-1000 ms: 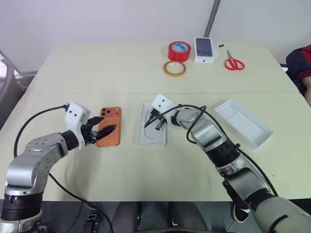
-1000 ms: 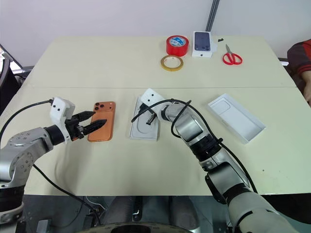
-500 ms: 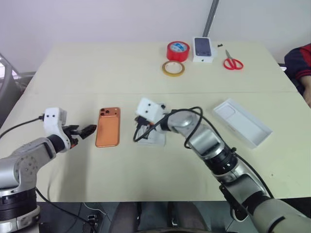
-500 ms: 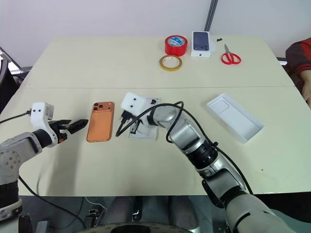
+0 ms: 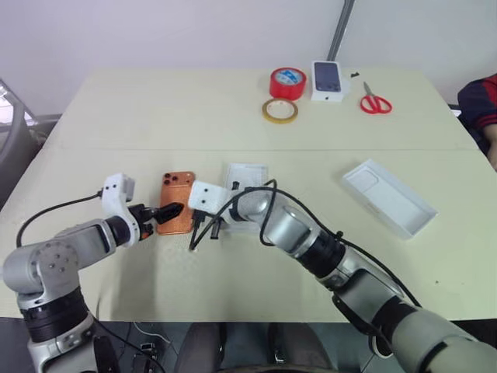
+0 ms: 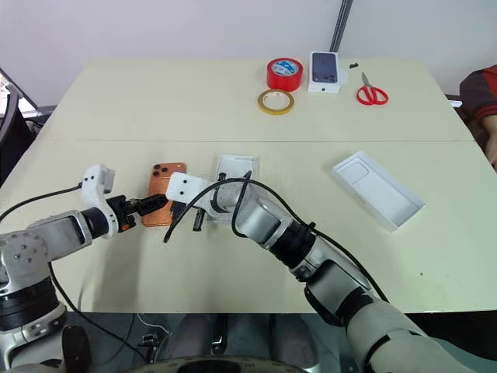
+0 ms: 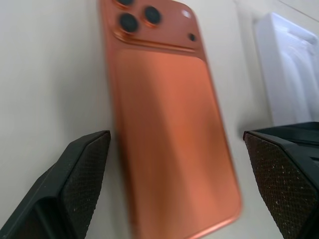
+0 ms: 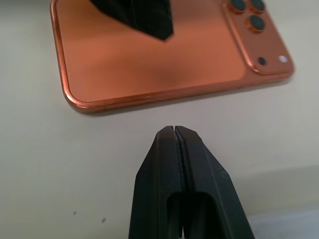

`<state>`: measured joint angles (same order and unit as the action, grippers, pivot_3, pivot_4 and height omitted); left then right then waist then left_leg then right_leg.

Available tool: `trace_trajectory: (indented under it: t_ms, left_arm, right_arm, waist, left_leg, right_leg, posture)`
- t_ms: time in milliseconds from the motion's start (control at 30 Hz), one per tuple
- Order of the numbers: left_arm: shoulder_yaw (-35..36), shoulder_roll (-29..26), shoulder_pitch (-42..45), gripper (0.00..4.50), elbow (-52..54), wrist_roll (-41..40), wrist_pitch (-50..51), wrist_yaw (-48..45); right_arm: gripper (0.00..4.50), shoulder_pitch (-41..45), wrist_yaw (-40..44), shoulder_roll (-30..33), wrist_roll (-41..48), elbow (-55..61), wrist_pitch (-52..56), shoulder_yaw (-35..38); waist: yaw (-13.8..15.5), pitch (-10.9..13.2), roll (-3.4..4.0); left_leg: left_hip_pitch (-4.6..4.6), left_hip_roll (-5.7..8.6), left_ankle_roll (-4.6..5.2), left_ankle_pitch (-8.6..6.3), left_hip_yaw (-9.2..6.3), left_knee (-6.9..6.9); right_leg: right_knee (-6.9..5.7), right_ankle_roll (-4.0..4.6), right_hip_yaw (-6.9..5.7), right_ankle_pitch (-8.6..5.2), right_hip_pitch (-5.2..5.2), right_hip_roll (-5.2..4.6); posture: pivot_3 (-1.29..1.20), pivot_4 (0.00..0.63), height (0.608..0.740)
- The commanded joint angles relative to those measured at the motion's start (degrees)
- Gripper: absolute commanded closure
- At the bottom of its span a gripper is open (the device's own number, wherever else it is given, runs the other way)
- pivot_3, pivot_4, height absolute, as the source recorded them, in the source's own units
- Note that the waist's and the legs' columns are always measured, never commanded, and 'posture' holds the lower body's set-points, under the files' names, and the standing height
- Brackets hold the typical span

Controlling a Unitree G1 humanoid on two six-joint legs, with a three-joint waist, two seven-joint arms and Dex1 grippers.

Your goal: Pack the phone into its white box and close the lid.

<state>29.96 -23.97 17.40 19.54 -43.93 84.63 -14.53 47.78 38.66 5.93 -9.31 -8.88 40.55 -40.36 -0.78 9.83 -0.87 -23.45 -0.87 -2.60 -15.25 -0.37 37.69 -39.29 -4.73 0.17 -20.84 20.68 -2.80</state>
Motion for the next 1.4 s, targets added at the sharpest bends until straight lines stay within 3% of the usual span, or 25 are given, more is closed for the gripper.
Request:
trace_trajectory:
  t_ms: [33,467,1067,1167,1300,1400]
  left_arm:
    - [-2.6,3.2,-0.8,0.04,0.0,-1.3,5.1,0.1]
    - [1.4,9.6,1.8,0.04,0.4,-5.8,7.9,2.1]
    - [12.6,10.2,8.8,0.04,-7.5,-4.1,7.9,7.5]
    - [14.1,10.5,9.5,1.25,-8.2,-4.7,7.9,8.2]
    - [13.7,10.3,9.3,3.27,-8.0,-5.8,7.9,8.8]
    - [14.0,10.6,9.2,3.27,-7.9,-6.9,7.9,9.4]
  right_arm:
    - [4.5,2.0,0.4,-0.8,-2.0,0.2,-2.1,-0.7]
    - [4.5,0.8,2.3,-0.7,-5.0,0.3,-4.5,-0.2]
    - [4.5,-0.8,3.2,-0.7,-6.2,1.9,-4.3,0.1]
    - [4.5,-1.2,3.4,-0.2,-6.3,2.7,-4.0,0.3]
    - [4.5,-1.4,3.7,0.9,-6.5,5.0,-3.0,1.1]
    - [4.5,-1.6,4.5,2.2,-6.0,8.6,-1.5,2.3]
  waist:
    - [0.1,0.0,0.0]
    - [0.2,-0.1,-0.02]
    - [-0.4,-0.1,-0.04]
    - [-0.4,-0.1,-0.05]
    - [-0.3,-0.1,-0.1]
    - [-0.3,-0.1,-0.13]
  left_leg:
    - [0.0,0.02,0.0,0.0,0.0,0.0]
    - [0.06,0.04,-0.01,0.01,-0.03,0.0]
    - [0.05,0.01,-0.07,0.03,-0.05,-0.03]
    - [0.04,0.0,-0.1,0.05,-0.05,-0.06]
    - [0.0,0.0,-0.11,0.05,-0.05,-0.07]
    - [-0.03,0.01,-0.11,0.05,-0.05,-0.07]
  right_leg:
    - [0.0,0.0,0.0,0.0,0.0,-0.02]
    - [0.04,0.0,-0.04,0.0,-0.09,-0.04]
    - [0.03,0.0,-0.04,0.0,-0.04,0.01]
    - [0.03,0.0,-0.04,0.0,-0.01,0.02]
    - [0.04,0.0,-0.03,0.0,0.03,0.01]
    - [0.04,0.0,-0.04,0.0,0.04,0.0]
  posture:
    - [0.0,0.15,0.74]
    - [0.0,0.15,0.74]
    - [0.0,0.15,0.74]
    - [0.0,0.15,0.74]
    - [0.0,0.15,0.74]
    - [0.0,0.15,0.74]
